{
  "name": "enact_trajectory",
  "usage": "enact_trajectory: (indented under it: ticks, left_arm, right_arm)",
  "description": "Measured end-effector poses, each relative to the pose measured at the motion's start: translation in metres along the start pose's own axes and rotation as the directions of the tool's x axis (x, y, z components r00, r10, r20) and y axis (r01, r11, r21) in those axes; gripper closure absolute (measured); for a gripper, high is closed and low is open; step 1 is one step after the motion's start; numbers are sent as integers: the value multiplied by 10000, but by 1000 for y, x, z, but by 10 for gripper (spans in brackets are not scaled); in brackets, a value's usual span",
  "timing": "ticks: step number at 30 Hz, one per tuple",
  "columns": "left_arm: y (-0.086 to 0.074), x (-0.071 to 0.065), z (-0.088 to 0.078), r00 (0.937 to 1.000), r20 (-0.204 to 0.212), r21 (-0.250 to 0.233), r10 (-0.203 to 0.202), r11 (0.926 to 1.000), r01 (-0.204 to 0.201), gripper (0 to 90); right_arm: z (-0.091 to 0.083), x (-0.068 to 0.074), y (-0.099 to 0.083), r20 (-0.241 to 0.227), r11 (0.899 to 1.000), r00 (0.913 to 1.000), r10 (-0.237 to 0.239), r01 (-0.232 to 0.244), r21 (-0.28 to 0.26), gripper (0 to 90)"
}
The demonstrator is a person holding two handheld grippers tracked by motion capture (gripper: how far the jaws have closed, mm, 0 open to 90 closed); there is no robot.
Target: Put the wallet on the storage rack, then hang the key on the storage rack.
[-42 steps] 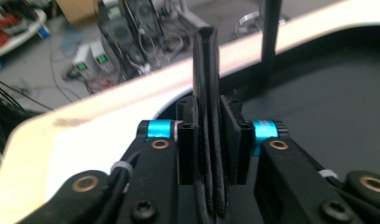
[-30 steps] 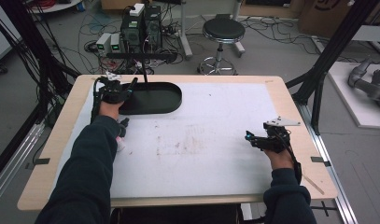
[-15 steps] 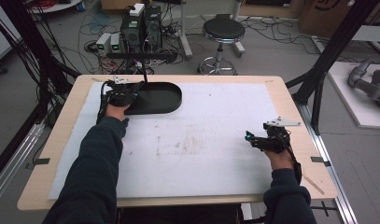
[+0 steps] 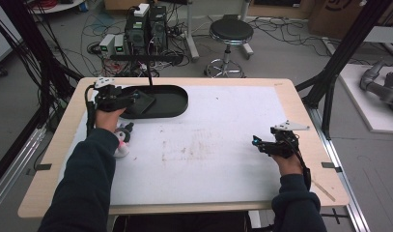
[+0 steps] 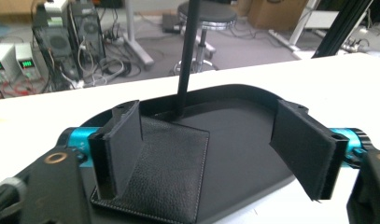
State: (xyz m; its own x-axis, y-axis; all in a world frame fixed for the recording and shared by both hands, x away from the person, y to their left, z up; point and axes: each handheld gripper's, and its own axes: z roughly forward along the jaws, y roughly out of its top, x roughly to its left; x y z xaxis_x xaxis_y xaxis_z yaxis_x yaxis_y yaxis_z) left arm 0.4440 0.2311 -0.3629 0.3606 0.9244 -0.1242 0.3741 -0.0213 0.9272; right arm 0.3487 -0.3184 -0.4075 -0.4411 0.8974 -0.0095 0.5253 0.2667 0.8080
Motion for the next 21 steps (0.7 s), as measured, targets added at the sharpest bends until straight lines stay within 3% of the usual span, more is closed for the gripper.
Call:
enact_trajectory:
  ticks: [2,10,21]
  left_arm:
    - [-2,-1,-16,10000,-21,-396,-16,9992,15,206]
    - [-15,-4,-48,9994,53,-860,331,9958,-326,196]
    - [-25,-12,-71,9988,159,-921,472,9947,-456,194]
  right_arm:
    - [1,1,1,-65,10000,10000,3,-3,15,187]
    - [4,6,5,-113,9996,9996,-248,247,-119,187]
    - [2,9,6,-73,9993,9995,-291,290,-218,187]
